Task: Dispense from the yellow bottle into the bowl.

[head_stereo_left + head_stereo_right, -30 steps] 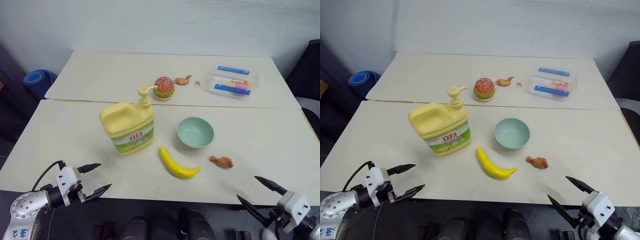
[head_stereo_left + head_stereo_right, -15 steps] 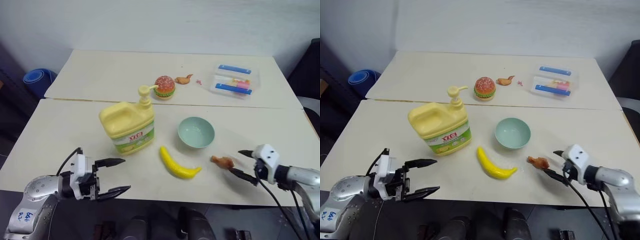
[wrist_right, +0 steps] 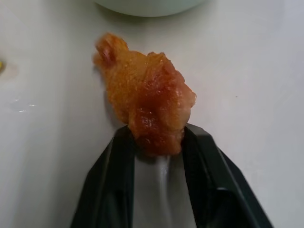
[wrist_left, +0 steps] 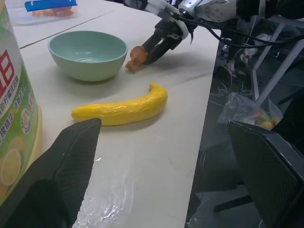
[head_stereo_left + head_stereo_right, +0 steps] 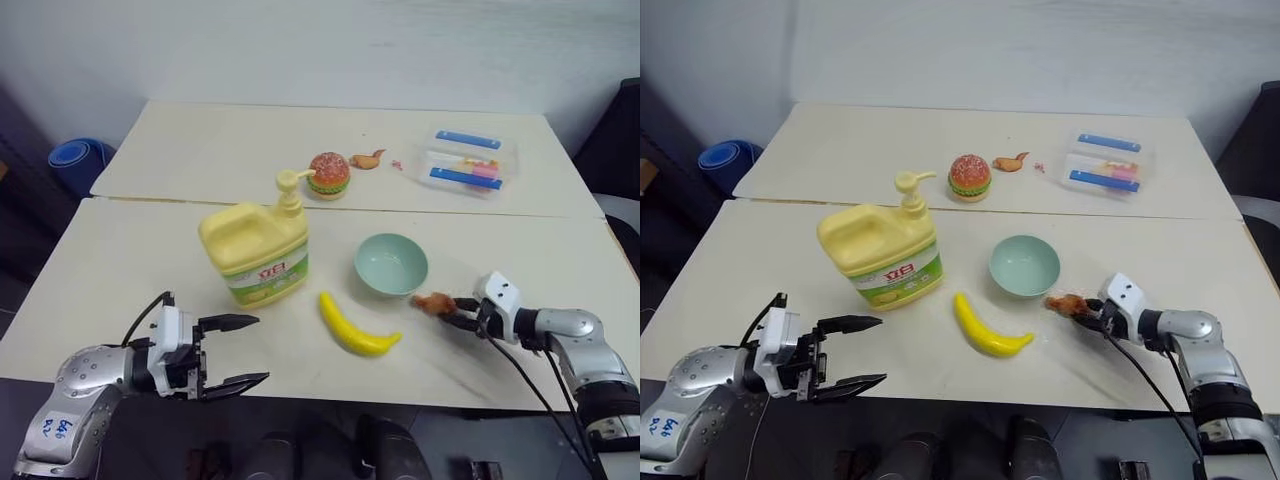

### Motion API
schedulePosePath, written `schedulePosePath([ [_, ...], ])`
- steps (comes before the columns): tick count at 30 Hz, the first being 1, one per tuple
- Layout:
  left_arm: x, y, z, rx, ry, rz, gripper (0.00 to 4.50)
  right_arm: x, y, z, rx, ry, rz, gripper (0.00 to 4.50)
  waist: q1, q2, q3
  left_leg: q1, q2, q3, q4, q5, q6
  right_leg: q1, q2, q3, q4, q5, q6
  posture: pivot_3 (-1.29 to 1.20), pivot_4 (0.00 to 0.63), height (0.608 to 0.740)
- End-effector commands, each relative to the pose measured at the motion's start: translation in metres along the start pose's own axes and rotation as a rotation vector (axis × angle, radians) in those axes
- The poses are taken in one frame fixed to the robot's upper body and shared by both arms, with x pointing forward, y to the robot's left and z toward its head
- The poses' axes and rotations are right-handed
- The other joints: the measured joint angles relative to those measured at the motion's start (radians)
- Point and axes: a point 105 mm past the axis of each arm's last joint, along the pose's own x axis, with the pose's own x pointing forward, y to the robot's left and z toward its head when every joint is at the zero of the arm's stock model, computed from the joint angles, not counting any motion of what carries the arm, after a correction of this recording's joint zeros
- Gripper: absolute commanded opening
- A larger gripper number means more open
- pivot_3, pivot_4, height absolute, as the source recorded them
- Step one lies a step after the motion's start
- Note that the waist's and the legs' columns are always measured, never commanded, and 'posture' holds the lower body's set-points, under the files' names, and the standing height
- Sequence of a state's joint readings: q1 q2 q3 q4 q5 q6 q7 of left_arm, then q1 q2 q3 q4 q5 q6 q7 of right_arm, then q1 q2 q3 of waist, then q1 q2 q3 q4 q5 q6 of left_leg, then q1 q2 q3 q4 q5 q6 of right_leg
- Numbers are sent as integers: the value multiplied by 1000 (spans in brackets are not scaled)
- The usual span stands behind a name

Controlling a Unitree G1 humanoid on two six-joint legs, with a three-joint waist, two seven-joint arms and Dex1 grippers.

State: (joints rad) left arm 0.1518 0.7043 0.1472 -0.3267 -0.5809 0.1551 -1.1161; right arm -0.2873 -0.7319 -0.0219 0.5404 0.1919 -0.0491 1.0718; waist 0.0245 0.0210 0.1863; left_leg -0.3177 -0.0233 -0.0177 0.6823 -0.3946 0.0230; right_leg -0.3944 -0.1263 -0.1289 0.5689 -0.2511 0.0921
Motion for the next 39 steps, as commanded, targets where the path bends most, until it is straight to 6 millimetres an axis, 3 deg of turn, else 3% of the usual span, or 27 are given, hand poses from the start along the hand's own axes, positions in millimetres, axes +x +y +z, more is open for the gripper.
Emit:
schedulePosePath([
  [1,2,0,3,29,2,-16,4500,-30,-16,7,-26,-40,-88,917,1,1,0,0,0,0,0,0,0,0,0,0,0,0,0,0,150,740],
  [8,5,3,8,37,-34,-2,4500,-88,-44,-3,9,-9,-314,917,-3,2,1,0,0,1,0,0,0,0,0,1,0,0,1,0,150,740],
  [11,12,3,13,36,-73,-8,4500,-120,-77,-35,77,125,-569,917,-4,2,1,0,0,1,0,0,0,0,0,1,0,0,1,0,150,740],
  [13,14,3,12,38,-73,-14,4500,-121,-85,-40,123,112,-628,917,-4,2,1,1,0,2,0,0,0,0,0,1,0,1,0,0,150,740],
  [14,15,3,12,38,-73,-15,4500,-118,-86,-41,135,104,-632,1477,-5,2,1,0,0,1,0,0,-1,0,0,1,0,1,0,0,150,740],
  [16,15,4,11,37,-70,-17,4500,-113,-87,-39,133,79,-620,1874,-10,2,1,0,0,2,0,1,-1,0,1,1,0,1,0,0,150,740],
  [18,15,5,10,36,-66,-18,4500,-110,-87,-38,125,80,-596,2616,-15,3,1,0,0,1,0,1,-1,0,1,1,0,1,0,0,150,740],
  [22,11,8,9,31,-54,-15,4500,-121,-87,-19,59,51,-560,4018,-19,3,1,0,0,1,0,1,-1,0,1,1,0,1,0,0,150,740],
  [24,6,9,6,27,-39,-9,4500,-122,-73,8,6,-12,-437,4453,-16,3,1,0,0,1,0,1,-1,0,1,1,0,1,0,0,150,740],
  [28,-1,12,1,16,-22,7,4500,-108,-29,45,-27,-53,-189,4453,-6,6,1,0,1,1,0,1,-1,0,1,1,-1,1,0,0,150,740],
  [30,-7,15,-4,7,-11,28,4500,-79,23,78,-21,-96,51,4453,-5,6,1,0,2,1,0,1,-1,0,1,1,-1,1,0,0,150,740],
  [32,-12,16,-6,6,2,32,4500,-43,74,96,-20,-88,215,4453,-7,5,2,-1,5,1,0,0,-3,1,4,3,-1,1,-1,0,150,740],
  [35,-14,18,-5,8,4,44,4500,-12,108,101,-32,-65,292,4453,1,1,0,0,10,0,0,-4,-10,0,9,2,-2,1,-4,0,150,740],
  [39,-17,17,-6,13,21,47,4500,32,131,98,-15,-31,311,4453,12,-1,-1,-4,8,0,0,-2,-6,-6,9,2,-3,1,-4,0,150,740],
])
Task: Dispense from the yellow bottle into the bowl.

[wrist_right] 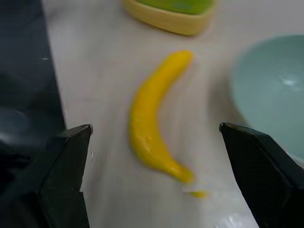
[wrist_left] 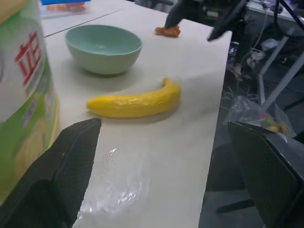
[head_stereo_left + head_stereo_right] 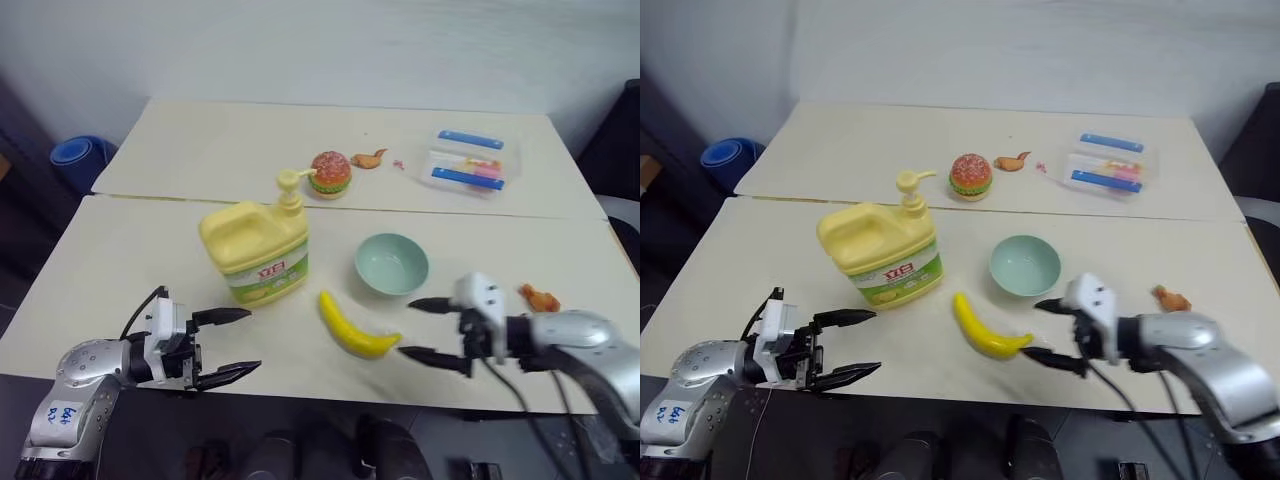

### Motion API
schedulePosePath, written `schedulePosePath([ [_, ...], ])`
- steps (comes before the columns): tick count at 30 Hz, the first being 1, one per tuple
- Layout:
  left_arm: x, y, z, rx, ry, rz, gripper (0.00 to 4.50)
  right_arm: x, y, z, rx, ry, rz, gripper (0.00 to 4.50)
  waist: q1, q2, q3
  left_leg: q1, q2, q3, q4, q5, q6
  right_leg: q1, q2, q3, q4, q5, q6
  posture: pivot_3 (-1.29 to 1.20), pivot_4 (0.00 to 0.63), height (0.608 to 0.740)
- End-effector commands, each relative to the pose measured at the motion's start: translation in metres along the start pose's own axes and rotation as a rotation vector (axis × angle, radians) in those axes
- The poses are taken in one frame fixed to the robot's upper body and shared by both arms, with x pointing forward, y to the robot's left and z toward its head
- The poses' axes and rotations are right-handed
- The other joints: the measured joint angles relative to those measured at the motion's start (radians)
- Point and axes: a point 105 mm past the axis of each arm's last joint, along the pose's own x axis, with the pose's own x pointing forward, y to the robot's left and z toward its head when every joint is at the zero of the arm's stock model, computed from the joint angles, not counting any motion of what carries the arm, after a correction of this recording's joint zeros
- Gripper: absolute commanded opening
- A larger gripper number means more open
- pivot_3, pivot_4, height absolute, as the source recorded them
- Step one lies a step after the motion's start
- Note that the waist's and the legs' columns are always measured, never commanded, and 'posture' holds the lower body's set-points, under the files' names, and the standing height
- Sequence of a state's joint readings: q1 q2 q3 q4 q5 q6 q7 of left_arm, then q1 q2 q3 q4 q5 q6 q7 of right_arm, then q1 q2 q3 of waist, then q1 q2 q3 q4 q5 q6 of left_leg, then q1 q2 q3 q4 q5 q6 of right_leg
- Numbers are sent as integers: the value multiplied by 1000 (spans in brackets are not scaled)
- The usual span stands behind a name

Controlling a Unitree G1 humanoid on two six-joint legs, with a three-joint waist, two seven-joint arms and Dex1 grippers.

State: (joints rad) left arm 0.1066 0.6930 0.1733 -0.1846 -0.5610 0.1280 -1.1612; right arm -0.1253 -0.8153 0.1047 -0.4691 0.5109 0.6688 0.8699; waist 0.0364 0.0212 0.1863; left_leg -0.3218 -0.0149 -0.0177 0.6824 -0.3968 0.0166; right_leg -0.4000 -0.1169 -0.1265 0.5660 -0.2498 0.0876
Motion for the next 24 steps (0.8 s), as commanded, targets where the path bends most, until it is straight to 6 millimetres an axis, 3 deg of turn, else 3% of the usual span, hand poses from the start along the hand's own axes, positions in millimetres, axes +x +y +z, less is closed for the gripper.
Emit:
schedulePosePath([
  [1,-4,-3,7,43,10,-5,4500,39,2,-9,-14,56,-21,4453,-2,-2,-1,-1,0,0,0,0,0,-1,0,0,0,0,0,0,150,740],
  [4,-5,-8,9,39,15,-13,4500,66,-6,-22,-40,105,-58,4453,-13,-4,-2,-2,0,1,0,0,1,-2,0,0,0,0,0,0,150,740],
  [5,-6,-10,11,40,14,-14,4500,70,-8,-27,-49,125,-56,4181,-13,-4,-2,-2,0,1,0,0,1,-2,0,0,0,0,0,0,150,740],
  [7,-8,-13,13,44,13,-19,4500,72,-8,-31,-58,139,-44,4092,-13,-3,-2,-2,0,1,0,0,1,-2,0,0,1,0,0,0,150,740],
  [8,-8,-15,13,46,13,-22,4500,71,-7,-30,-59,135,-35,3676,-14,-4,-2,-2,-1,1,0,1,2,-2,0,1,1,0,0,0,150,740],
  [9,-9,-17,14,46,11,-27,4500,70,-6,-28,-65,127,-23,3545,-15,-4,-2,-1,0,2,0,1,1,-2,1,1,1,0,0,0,150,740],
  [14,5,-25,25,51,-60,-58,4500,21,5,10,-130,-152,82,1886,-9,-2,-1,-1,0,1,0,2,1,-2,1,0,2,0,0,0,150,740],
  [19,16,-25,25,45,-85,-69,4500,-36,-17,1,-79,-190,-35,86,-9,-2,-1,2,0,2,0,1,3,3,1,1,0,1,1,0,150,740],
  [24,17,-23,23,43,-81,-74,4500,-63,-22,-13,-83,-121,-75,13,-12,-2,-1,3,1,2,0,1,2,3,1,1,1,0,0,0,150,740],
])
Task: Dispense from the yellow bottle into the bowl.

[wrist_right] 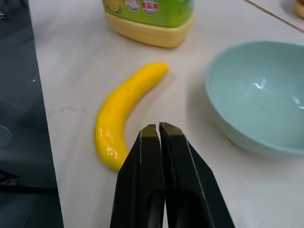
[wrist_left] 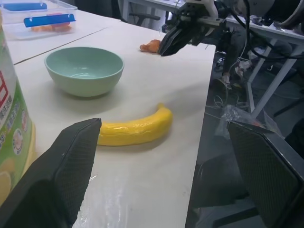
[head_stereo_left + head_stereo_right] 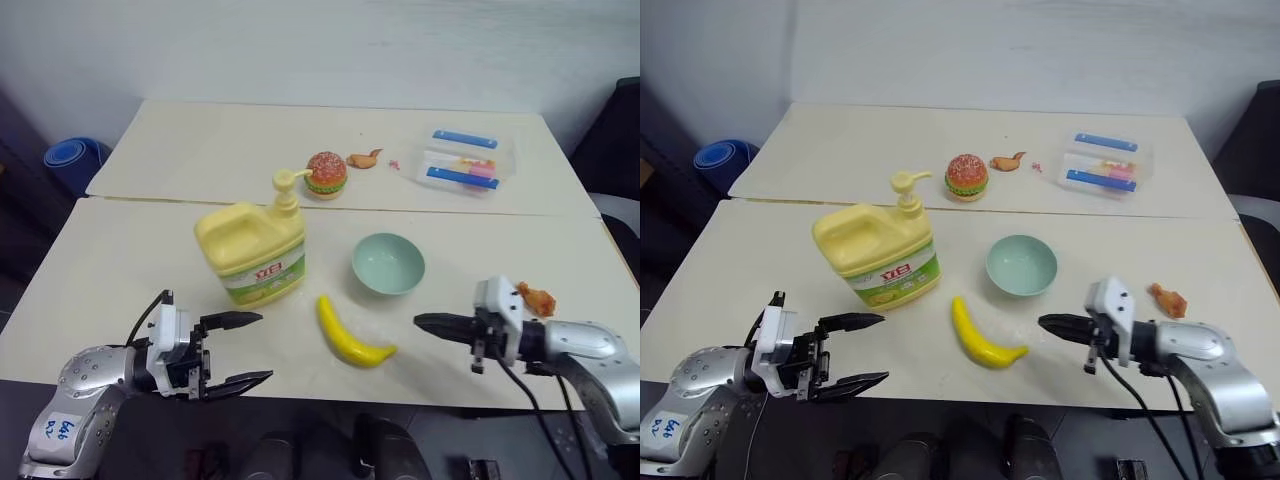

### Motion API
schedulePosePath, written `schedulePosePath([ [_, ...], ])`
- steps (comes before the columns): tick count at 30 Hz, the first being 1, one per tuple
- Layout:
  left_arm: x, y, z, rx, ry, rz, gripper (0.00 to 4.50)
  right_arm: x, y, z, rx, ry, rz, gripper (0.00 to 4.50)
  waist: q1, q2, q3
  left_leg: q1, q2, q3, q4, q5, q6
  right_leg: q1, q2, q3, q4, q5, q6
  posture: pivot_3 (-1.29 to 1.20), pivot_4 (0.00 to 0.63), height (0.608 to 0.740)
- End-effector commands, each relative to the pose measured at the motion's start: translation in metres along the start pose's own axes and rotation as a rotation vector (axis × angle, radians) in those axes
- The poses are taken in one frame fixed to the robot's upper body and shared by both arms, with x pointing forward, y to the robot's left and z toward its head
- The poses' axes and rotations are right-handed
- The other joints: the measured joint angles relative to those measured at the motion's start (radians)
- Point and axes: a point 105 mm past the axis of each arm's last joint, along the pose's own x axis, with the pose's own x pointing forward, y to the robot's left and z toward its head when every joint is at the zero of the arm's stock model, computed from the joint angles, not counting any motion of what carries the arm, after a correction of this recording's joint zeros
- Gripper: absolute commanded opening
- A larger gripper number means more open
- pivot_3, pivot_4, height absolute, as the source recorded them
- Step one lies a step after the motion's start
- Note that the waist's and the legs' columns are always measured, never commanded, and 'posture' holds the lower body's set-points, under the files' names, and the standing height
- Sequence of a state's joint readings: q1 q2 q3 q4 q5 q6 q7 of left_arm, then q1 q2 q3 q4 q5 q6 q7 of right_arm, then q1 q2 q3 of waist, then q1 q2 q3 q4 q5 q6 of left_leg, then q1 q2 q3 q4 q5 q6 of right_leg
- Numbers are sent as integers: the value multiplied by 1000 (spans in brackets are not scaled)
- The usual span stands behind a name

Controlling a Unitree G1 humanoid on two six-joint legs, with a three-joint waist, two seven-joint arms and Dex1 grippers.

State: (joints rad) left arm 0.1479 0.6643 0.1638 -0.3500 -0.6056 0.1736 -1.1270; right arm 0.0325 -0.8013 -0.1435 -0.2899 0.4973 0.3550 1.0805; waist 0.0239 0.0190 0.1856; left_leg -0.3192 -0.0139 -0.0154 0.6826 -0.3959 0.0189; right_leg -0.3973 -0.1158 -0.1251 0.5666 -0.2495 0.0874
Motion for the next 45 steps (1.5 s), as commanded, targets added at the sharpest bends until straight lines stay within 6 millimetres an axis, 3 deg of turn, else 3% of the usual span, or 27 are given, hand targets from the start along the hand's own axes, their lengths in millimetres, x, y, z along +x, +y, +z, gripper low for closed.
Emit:
schedulePosePath([
  [1,2,-1,3,17,-10,-15,4500,-13,0,4,-37,17,14,13,0,0,0,0,0,0,0,0,0,0,0,0,0,0,0,0,150,740],
  [3,2,0,3,18,-7,-15,4500,-11,5,4,51,27,38,13,0,1,0,1,0,1,0,0,0,0,0,0,0,0,-1,0,150,740],
  [6,2,2,2,24,-2,-11,4500,-1,17,7,109,39,101,620,2,1,0,0,1,0,0,0,0,0,0,0,0,0,-1,0,150,740],
  [10,-3,5,-3,25,21,-1,4500,46,43,-2,71,73,189,2036,0,0,0,0,1,0,0,0,0,0,0,0,0,0,-1,0,150,740],
  [16,-10,6,-7,16,45,21,4500,100,47,-16,-14,138,138,4072,2,-1,0,-4,0,0,0,0,-1,-6,0,1,1,0,-2,0,150,740],
  [20,-12,3,-6,14,48,30,4500,121,41,-29,-52,195,88,4072,0,-2,-1,-4,0,0,0,0,-1,-7,0,1,1,0,-2,0,150,740],
  [23,-12,1,-5,13,50,33,4500,127,42,-35,-36,210,110,3389,-2,-2,-1,-4,0,1,0,0,-1,-7,0,1,2,0,-2,0,150,740],
  [26,-14,0,-6,13,55,36,4500,128,40,-36,-39,210,116,2343,-3,-2,-1,-3,0,1,0,1,-2,-7,1,1,2,0,-2,0,150,740],
  [29,-14,2,-4,21,53,39,4500,121,35,-26,-51,158,123,1350,-3,-2,-1,-3,0,1,0,1,-2,-7,1,1,4,0,-2,0,150,740],
  [33,-10,3,-1,33,37,33,4500,90,32,0,-81,1,163,1306,3,-1,-1,-4,0,1,0,1,-2,-7,1,1,3,0,-2,0,150,740],
  [37,-6,3,1,40,22,22,4500,30,20,18,-4,-130,117,1306,5,-1,-1,-4,0,1,0,1,-1,-6,1,1,2,1,-1,0,150,740],
  [41,-4,2,1,39,18,17,4500,-11,10,7,-26,-43,63,1306,2,-2,-1,-1,0,1,0,0,0,-2,1,1,0,1,-1,0,150,740],
  [43,-3,2,0,40,14,8,4500,-32,-10,-6,-47,33,-31,1306,-2,-1,0,0,1,2,0,-1,1,0,1,2,0,1,-2,0,150,740],
  [45,-1,3,0,41,8,4,4500,-52,-42,-19,-72,77,-190,1306,-2,-1,1,0,1,3,0,-1,1,2,1,2,0,1,-2,0,150,740],
])
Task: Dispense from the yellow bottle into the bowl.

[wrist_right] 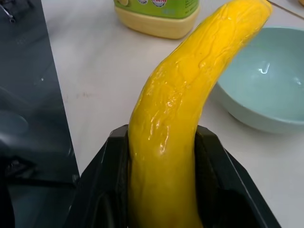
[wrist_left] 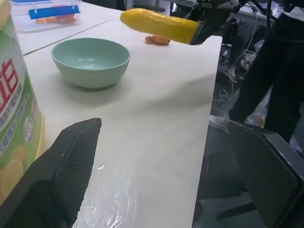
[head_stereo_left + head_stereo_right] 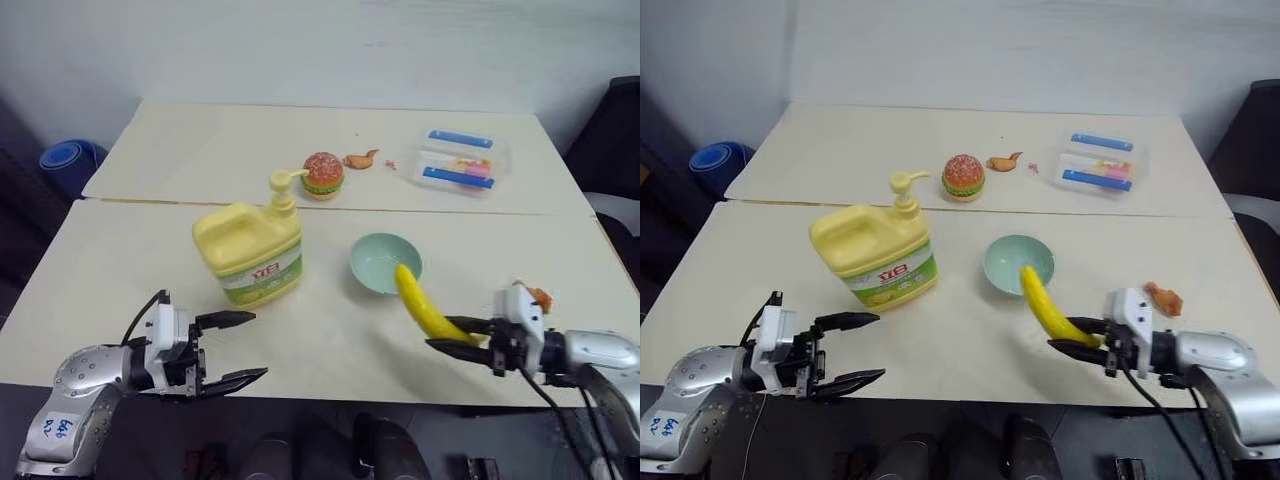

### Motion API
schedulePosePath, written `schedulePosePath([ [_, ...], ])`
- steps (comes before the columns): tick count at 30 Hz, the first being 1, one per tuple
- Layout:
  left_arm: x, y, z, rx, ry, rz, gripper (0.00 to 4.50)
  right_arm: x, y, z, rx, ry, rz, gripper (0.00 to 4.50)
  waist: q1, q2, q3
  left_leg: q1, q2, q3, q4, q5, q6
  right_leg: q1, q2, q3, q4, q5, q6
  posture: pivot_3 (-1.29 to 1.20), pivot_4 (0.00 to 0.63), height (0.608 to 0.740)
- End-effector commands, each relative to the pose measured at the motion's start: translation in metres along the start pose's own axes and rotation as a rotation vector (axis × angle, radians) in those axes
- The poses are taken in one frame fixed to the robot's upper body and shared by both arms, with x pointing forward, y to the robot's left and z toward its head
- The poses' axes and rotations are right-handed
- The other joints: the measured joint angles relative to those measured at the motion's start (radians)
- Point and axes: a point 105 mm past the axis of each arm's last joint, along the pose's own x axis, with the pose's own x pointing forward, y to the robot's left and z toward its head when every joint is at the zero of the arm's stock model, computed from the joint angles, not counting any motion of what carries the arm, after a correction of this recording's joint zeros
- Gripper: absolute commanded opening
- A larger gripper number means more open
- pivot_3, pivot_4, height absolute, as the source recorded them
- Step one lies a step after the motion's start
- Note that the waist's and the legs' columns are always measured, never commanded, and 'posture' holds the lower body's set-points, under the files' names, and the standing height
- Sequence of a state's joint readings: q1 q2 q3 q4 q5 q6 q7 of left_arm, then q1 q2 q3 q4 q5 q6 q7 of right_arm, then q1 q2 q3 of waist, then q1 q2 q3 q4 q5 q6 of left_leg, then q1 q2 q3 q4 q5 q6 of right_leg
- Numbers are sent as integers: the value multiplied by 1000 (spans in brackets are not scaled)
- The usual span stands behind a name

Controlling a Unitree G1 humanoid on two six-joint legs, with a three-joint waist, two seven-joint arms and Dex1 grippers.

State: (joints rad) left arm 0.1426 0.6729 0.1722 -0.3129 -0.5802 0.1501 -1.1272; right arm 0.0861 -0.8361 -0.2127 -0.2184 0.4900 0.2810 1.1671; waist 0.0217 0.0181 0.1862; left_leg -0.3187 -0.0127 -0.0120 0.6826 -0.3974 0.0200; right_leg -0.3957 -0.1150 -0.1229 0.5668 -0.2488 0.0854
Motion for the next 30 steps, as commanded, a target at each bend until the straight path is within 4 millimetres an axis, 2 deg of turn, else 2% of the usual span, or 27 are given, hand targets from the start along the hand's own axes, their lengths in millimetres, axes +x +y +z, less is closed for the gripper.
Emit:
schedulePosePath([
  [1,6,-2,5,30,-23,-26,4500,-36,-54,-20,-51,78,-262,1306,0,0,0,0,0,0,0,0,0,0,0,1,0,0,0,0,150,740],
  [3,9,0,5,37,-27,-36,4500,-49,-79,-53,-34,184,-381,1306,1,0,0,2,-1,2,0,1,0,-1,0,1,0,1,0,0,150,740],
  [5,12,3,6,46,-31,-42,4500,-55,-93,-80,-4,267,-449,1306,0,0,0,2,-1,2,0,1,0,-2,0,1,1,1,0,0,150,740],
  [7,14,6,6,52,-33,-41,4500,-57,-101,-89,15,268,-476,1306,2,2,1,1,-1,2,0,2,-1,-3,1,1,1,1,-1,0,150,740],
  [9,15,8,7,60,-38,-34,4500,-57,-104,-88,8,254,-473,2034,-1,3,0,1,-1,3,0,4,-2,-3,1,1,2,1,0,0,150,740],
  [10,15,9,8,62,-42,-27,4500,-57,-100,-90,47,257,-423,2315,-1,3,0,1,-1,3,0,4,-2,-3,1,1,4,1,0,0,150,740],
  [11,14,10,8,65,-46,-20,4500,-60,-102,-87,6,266,-425,2649,-1,3,0,1,-1,4,0,4,-1,-3,1,1,5,1,0,0,150,740],
  [15,8,7,7,8,-56,-14,4500,-67,-106,-62,-112,223,-417,4008,-6,3,0,2,-1,6,1,4,-1,-2,1,4,2,2,1,0,150,740],
  [16,6,6,6,2,-56,-3,4500,-61,-105,-48,-141,174,-397,4354,-9,4,1,2,-1,6,1,4,-1,-2,1,5,2,2,1,0,150,740],
  [17,6,5,6,2,-56,5,4500,-54,-103,-36,-164,130,-372,4436,-13,4,1,2,0,6,1,4,-1,-2,1,5,2,2,1,0,150,740],
  [20,5,4,5,-2,-65,32,4500,-11,-76,8,-202,-17,-177,4436,-20,4,1,2,1,6,0,4,-2,-2,1,5,3,2,1,0,150,740],
  [22,6,4,5,-1,-69,45,4500,18,-57,27,-178,-71,-61,4436,-22,4,1,3,1,5,0,3,-3,-2,1,5,3,2,1,0,150,740],
  [26,9,4,6,-2,-73,52,4500,67,-34,30,-194,-5,68,4436,-15,3,1,3,2,4,0,3,-3,-3,2,4,2,1,0,0,150,740],
  [30,9,5,7,19,-67,76,4500,100,-40,21,-229,61,43,4436,0,3,0,0,0,4,0,3,-3,-7,1,5,2,1,0,0,150,740],
])
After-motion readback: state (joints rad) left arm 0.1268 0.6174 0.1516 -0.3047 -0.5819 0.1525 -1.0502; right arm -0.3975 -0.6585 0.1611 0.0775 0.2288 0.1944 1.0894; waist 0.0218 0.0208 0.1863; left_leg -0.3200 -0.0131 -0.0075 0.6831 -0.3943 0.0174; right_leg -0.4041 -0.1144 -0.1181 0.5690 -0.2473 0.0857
